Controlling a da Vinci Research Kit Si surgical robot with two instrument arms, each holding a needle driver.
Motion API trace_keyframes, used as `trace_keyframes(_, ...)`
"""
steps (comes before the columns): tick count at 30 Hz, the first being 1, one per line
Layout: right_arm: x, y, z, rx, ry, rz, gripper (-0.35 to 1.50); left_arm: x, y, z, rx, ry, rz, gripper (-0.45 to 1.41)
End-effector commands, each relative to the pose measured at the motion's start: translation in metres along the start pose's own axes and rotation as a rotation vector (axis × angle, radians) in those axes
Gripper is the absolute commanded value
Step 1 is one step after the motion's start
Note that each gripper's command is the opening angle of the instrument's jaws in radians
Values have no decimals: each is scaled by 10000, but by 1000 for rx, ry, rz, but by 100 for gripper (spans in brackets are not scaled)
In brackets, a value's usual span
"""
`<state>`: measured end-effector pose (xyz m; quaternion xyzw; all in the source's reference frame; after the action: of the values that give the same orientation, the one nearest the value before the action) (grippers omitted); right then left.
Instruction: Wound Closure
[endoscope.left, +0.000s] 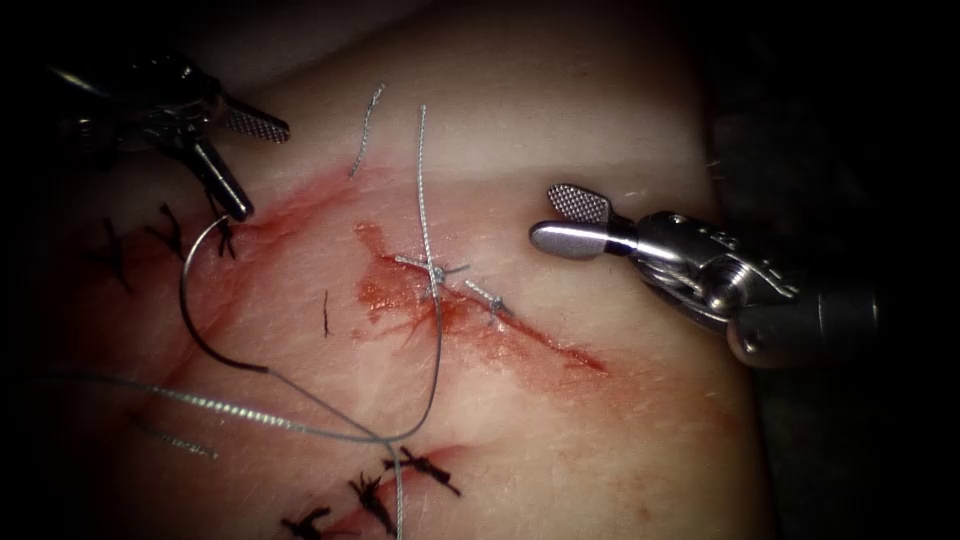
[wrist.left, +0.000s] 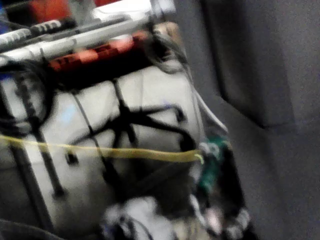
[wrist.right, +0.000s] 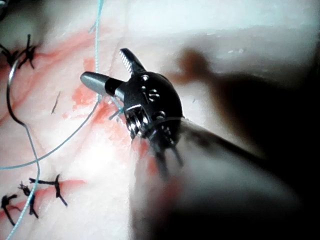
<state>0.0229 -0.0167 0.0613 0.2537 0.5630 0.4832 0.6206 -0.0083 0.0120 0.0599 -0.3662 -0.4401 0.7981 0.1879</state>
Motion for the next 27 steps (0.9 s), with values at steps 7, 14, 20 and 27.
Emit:
trace_keyframes(7, -5, -2, 9, 2, 0, 0, 138, -32, 3, 21, 10, -177, -14, 49)
trace_keyframes(14, -5, -2, 9, 2, 0, 0, 138, -111, -16, 18, 66, -231, -517, 46)
trace_keyframes(20, -5, -2, 8, 2, 0, 0, 140, -145, -41, 21, -11, -303, -25, 66)
trace_keyframes(27, -5, -3, 8, 2, 0, -1, 140, -143, -50, 28, -102, -357, 299, 63)
